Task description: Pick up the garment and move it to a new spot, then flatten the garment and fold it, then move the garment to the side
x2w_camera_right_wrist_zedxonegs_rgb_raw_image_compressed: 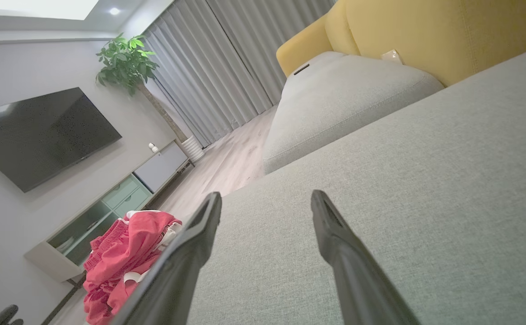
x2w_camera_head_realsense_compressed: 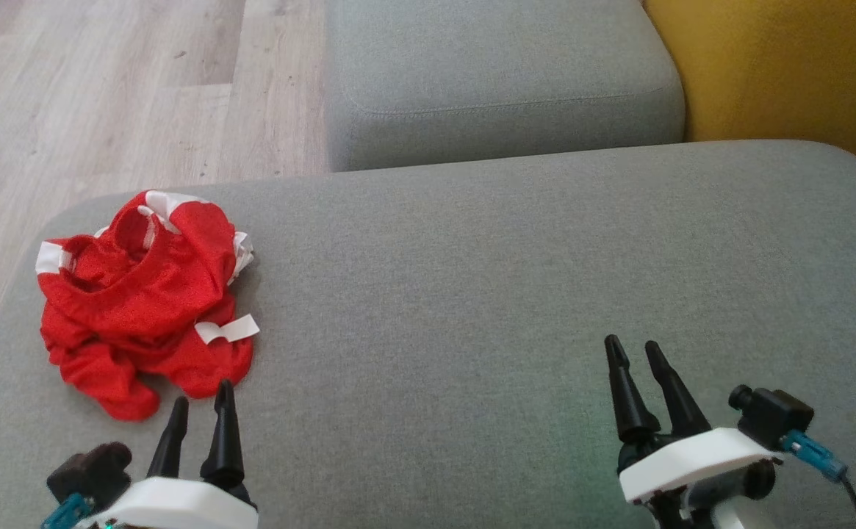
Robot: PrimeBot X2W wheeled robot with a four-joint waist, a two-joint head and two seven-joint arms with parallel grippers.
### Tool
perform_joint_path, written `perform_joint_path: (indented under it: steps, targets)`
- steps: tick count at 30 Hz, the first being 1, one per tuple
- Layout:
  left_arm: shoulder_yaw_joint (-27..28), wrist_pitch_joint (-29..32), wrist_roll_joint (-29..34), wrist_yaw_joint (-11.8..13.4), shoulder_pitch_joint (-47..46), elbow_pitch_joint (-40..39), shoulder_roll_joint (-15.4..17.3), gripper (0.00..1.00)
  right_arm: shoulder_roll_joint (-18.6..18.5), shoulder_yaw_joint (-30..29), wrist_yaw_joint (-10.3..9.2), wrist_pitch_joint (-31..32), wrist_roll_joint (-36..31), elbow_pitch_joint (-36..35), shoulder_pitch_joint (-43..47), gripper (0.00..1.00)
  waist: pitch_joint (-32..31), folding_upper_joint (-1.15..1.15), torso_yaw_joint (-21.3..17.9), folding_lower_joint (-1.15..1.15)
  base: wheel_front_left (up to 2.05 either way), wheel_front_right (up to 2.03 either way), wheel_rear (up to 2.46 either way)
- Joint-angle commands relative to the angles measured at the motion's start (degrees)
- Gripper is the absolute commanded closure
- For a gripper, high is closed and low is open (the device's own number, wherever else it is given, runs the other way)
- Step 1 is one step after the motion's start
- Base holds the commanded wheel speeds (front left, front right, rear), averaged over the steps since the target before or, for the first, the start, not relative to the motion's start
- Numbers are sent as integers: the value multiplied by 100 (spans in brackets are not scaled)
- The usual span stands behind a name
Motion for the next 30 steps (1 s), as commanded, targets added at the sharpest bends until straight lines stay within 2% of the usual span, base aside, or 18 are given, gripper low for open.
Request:
perform_joint_path:
  steps: [1, 20, 30]
  targets:
    - [98, -101, 204, 37, -181, -267, 85, 0, -35, 146, 22, -103, -197, -235, -144, 0, -10, 0, -3, 0, 0, 0, 0]
    - [-147, -402, 1523, 287, -46, -545, 171, 0, -41, 508, 25, -407, -1515, -376, -114, 0, -87, 0, 6, 0, 0, 0, 0]
    - [-213, -569, 2215, 411, 101, -686, 217, 0, -44, -243, 27, -576, -2142, -252, 19, 0, -187, 0, -2, 0, 0, 0, 0]
